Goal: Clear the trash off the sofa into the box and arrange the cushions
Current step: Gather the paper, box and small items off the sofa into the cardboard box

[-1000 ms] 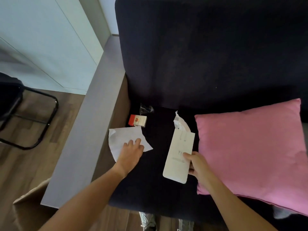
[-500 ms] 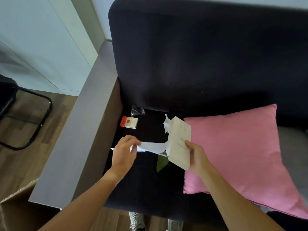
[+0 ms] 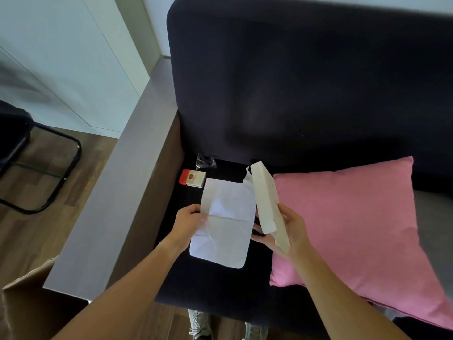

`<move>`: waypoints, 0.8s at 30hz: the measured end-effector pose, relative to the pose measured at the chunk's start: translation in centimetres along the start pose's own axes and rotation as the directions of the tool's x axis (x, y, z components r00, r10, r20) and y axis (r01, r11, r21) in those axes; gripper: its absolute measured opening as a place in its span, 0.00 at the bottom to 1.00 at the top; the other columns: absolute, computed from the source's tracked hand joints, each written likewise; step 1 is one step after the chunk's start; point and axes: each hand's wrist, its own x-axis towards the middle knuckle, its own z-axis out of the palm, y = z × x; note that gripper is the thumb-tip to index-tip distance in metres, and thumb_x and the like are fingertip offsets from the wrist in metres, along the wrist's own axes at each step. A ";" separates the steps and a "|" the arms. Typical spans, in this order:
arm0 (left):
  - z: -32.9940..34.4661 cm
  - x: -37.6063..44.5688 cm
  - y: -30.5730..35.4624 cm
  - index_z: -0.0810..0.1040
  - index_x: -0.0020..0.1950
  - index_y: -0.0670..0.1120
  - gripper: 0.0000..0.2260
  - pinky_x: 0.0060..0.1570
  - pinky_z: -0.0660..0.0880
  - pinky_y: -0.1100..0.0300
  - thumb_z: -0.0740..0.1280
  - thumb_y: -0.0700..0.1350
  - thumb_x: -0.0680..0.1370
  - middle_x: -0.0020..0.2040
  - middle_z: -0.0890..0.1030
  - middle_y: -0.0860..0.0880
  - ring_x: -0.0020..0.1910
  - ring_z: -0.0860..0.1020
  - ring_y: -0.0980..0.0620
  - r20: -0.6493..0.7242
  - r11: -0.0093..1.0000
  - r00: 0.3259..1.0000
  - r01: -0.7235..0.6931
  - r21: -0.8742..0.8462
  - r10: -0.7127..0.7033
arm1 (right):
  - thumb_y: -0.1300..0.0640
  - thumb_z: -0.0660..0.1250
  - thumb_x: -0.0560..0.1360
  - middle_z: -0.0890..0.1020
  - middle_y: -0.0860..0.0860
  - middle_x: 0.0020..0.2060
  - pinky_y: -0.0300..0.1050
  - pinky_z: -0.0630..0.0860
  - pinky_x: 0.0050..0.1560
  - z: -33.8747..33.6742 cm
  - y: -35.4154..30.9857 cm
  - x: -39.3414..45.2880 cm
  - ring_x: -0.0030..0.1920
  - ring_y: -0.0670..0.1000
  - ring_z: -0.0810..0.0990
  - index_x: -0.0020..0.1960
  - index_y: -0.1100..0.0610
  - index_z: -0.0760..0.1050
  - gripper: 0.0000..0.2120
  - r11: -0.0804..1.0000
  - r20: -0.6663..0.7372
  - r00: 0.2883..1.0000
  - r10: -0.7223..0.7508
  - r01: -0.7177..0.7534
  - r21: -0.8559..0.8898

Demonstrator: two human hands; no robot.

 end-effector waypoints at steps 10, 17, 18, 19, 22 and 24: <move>2.0 0.3 0.4 0.83 0.56 0.44 0.11 0.44 0.80 0.53 0.64 0.37 0.77 0.49 0.85 0.46 0.48 0.84 0.47 0.241 0.999 0.970 0.020 -0.026 -0.014 | 0.57 0.70 0.73 0.81 0.64 0.61 0.63 0.79 0.58 0.5 0.8 0.4 0.60 0.64 0.81 0.65 0.64 0.72 0.23 0.900 -0.133 0.988 -0.077 0.012 -0.436; 3.6 4.8 -4.5 0.79 0.60 0.44 0.11 0.46 0.83 0.49 0.63 0.43 0.79 0.48 0.83 0.44 0.42 0.83 0.47 0.048 0.908 0.998 0.007 0.420 -0.030 | 0.58 0.68 0.74 0.85 0.60 0.51 0.67 0.79 0.55 -1.0 -3.1 1.6 0.50 0.63 0.85 0.55 0.58 0.76 0.11 0.762 -0.263 0.906 -0.333 0.094 -0.641; 4.1 5.3 -5.4 0.78 0.61 0.45 0.13 0.48 0.82 0.49 0.65 0.44 0.78 0.50 0.82 0.45 0.44 0.82 0.47 0.061 0.824 0.998 -0.060 0.563 0.031 | 0.59 0.68 0.74 0.84 0.59 0.51 0.63 0.81 0.51 -1.1 -3.8 1.5 0.48 0.60 0.85 0.54 0.56 0.76 0.09 0.727 -0.259 0.888 -0.379 0.113 -0.677; 4.8 5.7 -6.3 0.76 0.64 0.45 0.15 0.50 0.81 0.49 0.67 0.46 0.78 0.54 0.81 0.44 0.48 0.81 0.47 0.098 0.741 0.992 -0.123 0.660 0.078 | 0.61 0.68 0.75 0.84 0.57 0.50 0.57 0.81 0.46 -1.3 -4.4 1.6 0.45 0.57 0.85 0.52 0.53 0.75 0.08 0.685 -0.254 0.865 -0.433 0.133 -0.717; 7.3 6.7 -7.8 0.69 0.70 0.46 0.26 0.56 0.78 0.48 0.71 0.54 0.75 0.62 0.73 0.45 0.59 0.75 0.45 0.181 0.545 0.974 -0.226 0.808 0.137 | 0.63 0.68 0.75 0.82 0.50 0.48 0.44 0.75 0.38 -1.8 -5.9 1.5 0.43 0.50 0.83 0.54 0.53 0.73 0.10 0.557 -0.206 0.799 -0.565 0.185 -0.810; 9.0 7.1 -8.3 0.69 0.68 0.47 0.30 0.56 0.77 0.49 0.72 0.60 0.72 0.61 0.72 0.46 0.60 0.74 0.45 0.222 0.384 0.959 -0.275 0.881 0.177 | 0.62 0.69 0.75 0.81 0.47 0.49 0.45 0.75 0.41 -2.3 -6.4 1.5 0.47 0.49 0.81 0.57 0.52 0.72 0.13 0.482 -0.175 0.763 -0.622 0.197 -0.854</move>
